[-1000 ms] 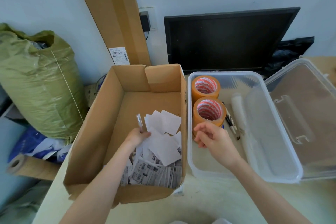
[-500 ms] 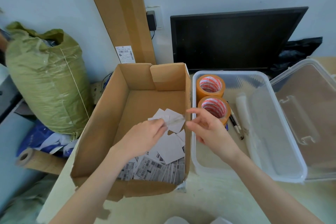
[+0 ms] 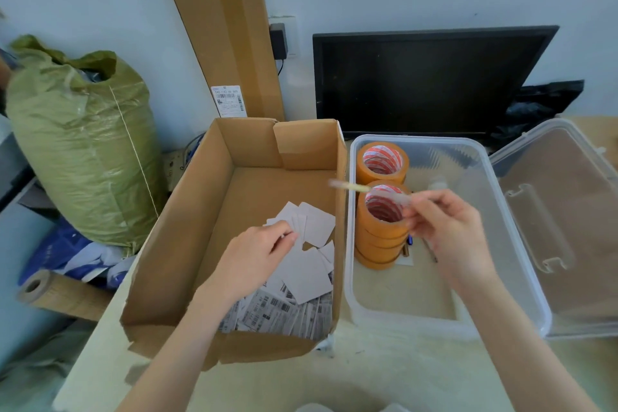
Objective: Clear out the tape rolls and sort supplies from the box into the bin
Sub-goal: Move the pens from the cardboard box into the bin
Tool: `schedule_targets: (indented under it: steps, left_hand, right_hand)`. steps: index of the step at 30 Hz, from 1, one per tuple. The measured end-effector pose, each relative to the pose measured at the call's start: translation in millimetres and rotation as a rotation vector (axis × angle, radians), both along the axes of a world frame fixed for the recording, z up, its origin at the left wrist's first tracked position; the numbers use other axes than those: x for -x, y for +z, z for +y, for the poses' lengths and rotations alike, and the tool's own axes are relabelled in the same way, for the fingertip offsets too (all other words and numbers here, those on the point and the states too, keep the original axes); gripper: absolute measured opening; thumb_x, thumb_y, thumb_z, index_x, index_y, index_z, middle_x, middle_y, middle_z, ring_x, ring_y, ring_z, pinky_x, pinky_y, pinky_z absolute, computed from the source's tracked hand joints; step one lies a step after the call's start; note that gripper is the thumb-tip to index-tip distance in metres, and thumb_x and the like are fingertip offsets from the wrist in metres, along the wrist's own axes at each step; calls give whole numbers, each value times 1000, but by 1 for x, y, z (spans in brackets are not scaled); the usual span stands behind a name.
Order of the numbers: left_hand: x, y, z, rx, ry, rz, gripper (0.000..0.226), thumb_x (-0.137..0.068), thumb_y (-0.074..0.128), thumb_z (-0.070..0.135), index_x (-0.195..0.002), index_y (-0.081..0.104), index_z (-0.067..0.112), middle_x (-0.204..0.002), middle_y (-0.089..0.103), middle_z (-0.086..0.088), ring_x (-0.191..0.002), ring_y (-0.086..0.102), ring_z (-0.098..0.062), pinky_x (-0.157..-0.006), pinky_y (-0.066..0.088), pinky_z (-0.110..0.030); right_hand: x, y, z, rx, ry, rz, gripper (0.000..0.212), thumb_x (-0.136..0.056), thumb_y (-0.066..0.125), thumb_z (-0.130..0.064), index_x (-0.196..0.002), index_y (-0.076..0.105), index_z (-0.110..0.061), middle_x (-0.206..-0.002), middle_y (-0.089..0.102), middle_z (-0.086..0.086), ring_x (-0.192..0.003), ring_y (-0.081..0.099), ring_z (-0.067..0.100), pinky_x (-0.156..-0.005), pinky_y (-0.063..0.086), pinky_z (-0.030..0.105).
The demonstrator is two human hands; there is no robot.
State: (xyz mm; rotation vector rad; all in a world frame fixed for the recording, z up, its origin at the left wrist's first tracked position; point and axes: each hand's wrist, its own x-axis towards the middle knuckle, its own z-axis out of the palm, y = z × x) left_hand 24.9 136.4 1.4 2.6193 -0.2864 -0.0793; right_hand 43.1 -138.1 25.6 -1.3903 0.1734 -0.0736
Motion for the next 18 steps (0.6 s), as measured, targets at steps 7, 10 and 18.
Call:
schedule_targets:
  steps: [7, 10, 18]
  left_hand:
    - [0, -34, -15, 32, 77, 231, 23, -100, 41, 34, -92, 60, 24, -74, 63, 4, -52, 44, -8, -53, 39, -28]
    - [-1, -36, -15, 49, 95, 279, 21, -100, 41, 34, -94, 60, 26, -78, 64, 7, -62, 56, -11, -63, 50, -33]
    - [-4, -43, 0, 130, 181, 299, 21, -99, 43, 29, -91, 61, 24, -78, 64, 5, -67, 61, -15, -51, 43, -25]
  right_hand:
    - [-31, -34, -47, 61, -287, 240, 10, -88, 57, 1, -84, 53, -7, -80, 66, 15, -60, 61, 17, -59, 51, 26]
    - [-56, -56, -52, 94, -170, 448, 7, -91, 54, 0, -98, 54, -2, -82, 63, 18, -62, 60, 20, -49, 52, 23]
    - [-72, -78, -52, 81, -12, 667, 36, -88, 43, 19, -116, 55, 0, -107, 58, 17, -95, 61, 26, -82, 50, 31]
